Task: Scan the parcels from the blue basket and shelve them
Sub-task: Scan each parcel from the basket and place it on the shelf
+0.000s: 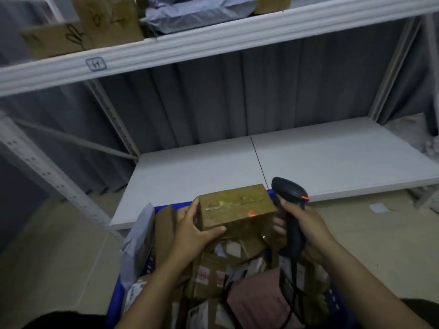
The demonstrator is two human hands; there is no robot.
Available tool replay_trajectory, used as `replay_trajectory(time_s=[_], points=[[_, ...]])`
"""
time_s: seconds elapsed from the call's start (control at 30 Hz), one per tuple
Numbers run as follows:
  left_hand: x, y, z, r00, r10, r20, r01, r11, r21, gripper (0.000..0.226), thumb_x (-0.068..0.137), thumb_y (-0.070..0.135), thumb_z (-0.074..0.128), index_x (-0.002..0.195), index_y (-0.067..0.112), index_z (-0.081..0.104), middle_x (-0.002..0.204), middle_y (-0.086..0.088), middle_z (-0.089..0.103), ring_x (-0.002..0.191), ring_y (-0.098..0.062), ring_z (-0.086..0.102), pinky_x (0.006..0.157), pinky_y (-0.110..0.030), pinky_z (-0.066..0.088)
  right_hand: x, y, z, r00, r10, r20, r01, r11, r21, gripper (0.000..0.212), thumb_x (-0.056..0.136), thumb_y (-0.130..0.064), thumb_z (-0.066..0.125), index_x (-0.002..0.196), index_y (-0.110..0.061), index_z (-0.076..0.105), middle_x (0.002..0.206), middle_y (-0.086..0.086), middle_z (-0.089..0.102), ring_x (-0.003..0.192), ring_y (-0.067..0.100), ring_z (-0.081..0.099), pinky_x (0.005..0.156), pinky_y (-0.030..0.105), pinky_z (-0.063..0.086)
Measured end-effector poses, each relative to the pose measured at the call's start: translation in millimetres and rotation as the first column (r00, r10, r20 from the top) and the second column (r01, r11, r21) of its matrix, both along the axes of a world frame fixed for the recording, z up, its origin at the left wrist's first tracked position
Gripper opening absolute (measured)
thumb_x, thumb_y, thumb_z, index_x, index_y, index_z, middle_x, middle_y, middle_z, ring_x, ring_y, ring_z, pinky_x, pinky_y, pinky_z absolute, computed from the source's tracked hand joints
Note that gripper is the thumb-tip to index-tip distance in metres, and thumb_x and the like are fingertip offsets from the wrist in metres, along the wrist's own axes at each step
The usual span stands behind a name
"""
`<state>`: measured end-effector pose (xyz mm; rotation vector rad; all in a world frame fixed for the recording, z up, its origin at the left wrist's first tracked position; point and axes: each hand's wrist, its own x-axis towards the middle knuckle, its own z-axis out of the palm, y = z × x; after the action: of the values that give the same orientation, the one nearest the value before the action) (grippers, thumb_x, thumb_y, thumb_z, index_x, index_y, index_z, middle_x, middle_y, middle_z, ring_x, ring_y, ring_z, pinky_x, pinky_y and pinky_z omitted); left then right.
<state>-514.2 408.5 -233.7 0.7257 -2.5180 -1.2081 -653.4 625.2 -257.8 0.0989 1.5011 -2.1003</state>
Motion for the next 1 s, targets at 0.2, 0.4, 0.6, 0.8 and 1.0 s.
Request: replay_trajectory(time_s=[0.2, 0.4, 0.6, 0.8, 1.0], points=[[36, -14, -13, 0.991, -0.123, 0.045, 0.128, 0.983, -0.135, 0.105, 0.070, 0.033, 0.085, 0.149, 0.045, 0.017, 0.133, 0.008, 0.034, 0.118, -0.004, 0.037, 0.095, -0.019, 0.034, 50, -1, 1, 0.996, 0.049, 0.078, -0.044, 0.997, -0.065, 0.022, 0.082, -0.031, 0.066, 0.094, -0.013, 0.068, 0.093, 0.006, 0.069, 0.087, 0.019, 0.068, 0.078, 0.036, 0.055], [57, -27, -7, 0.969, -0.246, 0.016, 0.246, 0.969, -0.006, 0.109, 0.064, 0.045, 0.083, 0.143, 0.057, 0.009, 0.146, 0.013, 0.034, 0.128, -0.009, 0.041, 0.102, -0.032, 0.043, 82, -12, -5, 0.996, -0.032, 0.085, 0.036, 0.998, -0.046, 0.033, 0.086, -0.032, 0.068, 0.112, -0.012, 0.068, 0.100, 0.013, 0.074, 0.089, 0.026, 0.071, 0.077, 0.039, 0.057], [80, -18, 8, 0.958, -0.014, -0.285, 0.119, 0.927, 0.355, 0.047, 0.084, 0.054, 0.061, 0.126, 0.043, 0.044, 0.134, 0.016, 0.046, 0.114, 0.003, 0.051, 0.076, -0.011, 0.050, 101, -35, 2, 0.999, -0.026, 0.040, 0.029, 0.998, -0.063, 0.037, 0.071, -0.033, 0.074, 0.101, -0.012, 0.068, 0.083, 0.008, 0.070, 0.075, 0.021, 0.068, 0.072, 0.037, 0.055], [81, -33, 7, 0.893, 0.308, -0.328, -0.059, 0.803, 0.593, 0.037, 0.094, 0.025, 0.059, 0.127, 0.039, 0.049, 0.130, 0.006, 0.054, 0.109, -0.012, 0.058, 0.070, -0.023, 0.053, 118, -64, 10, 1.000, -0.007, 0.006, 0.007, 1.000, -0.030, 0.018, 0.088, -0.019, 0.067, 0.106, -0.017, 0.066, 0.090, 0.006, 0.076, 0.083, 0.022, 0.072, 0.066, 0.031, 0.057], [94, -65, -4, 0.969, 0.121, -0.215, 0.087, 0.647, 0.757, 0.084, 0.079, 0.021, 0.069, 0.146, 0.045, 0.025, 0.135, 0.002, 0.056, 0.115, -0.020, 0.059, 0.082, -0.039, 0.056, 111, -72, 22, 0.993, 0.048, -0.108, -0.041, 0.997, 0.062, 0.019, 0.089, -0.017, 0.067, 0.108, -0.013, 0.067, 0.102, 0.010, 0.072, 0.095, 0.026, 0.069, 0.070, 0.031, 0.055]])
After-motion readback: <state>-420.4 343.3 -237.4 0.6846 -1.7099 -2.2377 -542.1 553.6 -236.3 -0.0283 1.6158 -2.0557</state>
